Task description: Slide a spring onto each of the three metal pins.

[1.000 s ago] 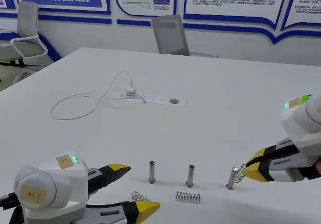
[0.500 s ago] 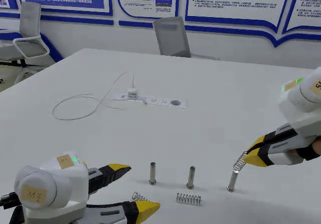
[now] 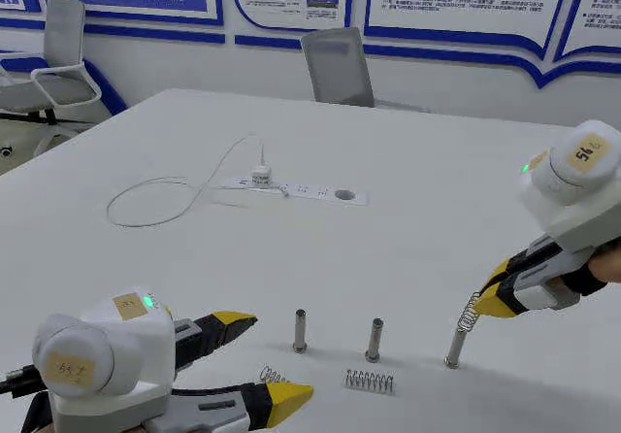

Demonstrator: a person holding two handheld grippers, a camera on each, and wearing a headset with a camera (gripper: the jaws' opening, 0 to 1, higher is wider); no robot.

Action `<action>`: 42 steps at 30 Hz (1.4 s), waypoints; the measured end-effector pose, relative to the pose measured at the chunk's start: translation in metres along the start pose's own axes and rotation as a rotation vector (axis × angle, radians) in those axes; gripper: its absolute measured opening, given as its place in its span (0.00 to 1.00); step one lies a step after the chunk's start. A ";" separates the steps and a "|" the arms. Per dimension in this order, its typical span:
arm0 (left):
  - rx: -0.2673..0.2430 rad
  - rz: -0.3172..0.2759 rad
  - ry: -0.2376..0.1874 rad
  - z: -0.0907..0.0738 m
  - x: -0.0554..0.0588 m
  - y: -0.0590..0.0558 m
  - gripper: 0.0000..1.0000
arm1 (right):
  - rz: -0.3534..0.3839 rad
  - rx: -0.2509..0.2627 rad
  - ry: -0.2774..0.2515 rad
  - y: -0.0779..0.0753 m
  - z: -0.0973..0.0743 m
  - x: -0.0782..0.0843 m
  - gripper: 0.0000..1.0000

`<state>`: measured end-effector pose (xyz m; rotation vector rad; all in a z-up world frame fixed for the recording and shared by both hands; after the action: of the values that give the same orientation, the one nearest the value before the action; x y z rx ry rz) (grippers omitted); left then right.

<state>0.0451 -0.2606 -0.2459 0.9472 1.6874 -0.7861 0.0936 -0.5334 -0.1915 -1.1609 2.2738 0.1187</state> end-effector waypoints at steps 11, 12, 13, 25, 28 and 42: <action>-0.003 -0.003 0.004 0.000 0.000 0.000 0.61 | -0.001 -0.018 0.028 -0.001 0.010 0.001 0.12; -0.003 -0.003 0.005 0.000 0.000 0.000 0.61 | 0.000 -0.020 0.033 -0.001 0.011 0.001 0.12; -0.004 -0.003 0.005 0.000 0.000 0.000 0.61 | 0.001 -0.022 0.036 -0.002 0.012 0.001 0.12; -0.009 -0.004 0.006 0.000 0.000 0.000 0.61 | 0.023 -0.048 0.084 -0.004 0.032 0.005 0.12; -0.009 -0.005 0.006 0.000 0.000 0.001 0.61 | 0.032 -0.053 0.088 -0.003 0.035 0.008 0.12; -0.005 -0.003 0.011 0.001 0.001 0.000 0.61 | 0.042 -0.067 0.109 0.001 0.046 0.017 0.12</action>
<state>0.0452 -0.2612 -0.2467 0.9476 1.7004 -0.7800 0.1062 -0.5303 -0.2390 -1.1803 2.4070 0.1522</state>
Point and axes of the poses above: the centre of the closed fingertips' face, and the gripper's own axes: z roughly forward along the fingers, y roughly to its left, x roughly out of its underside, the point moved 7 cm from there along -z, roughly backward along the fingers, and after that the axes turned 6 degrees about x, right-handed, at the moved point
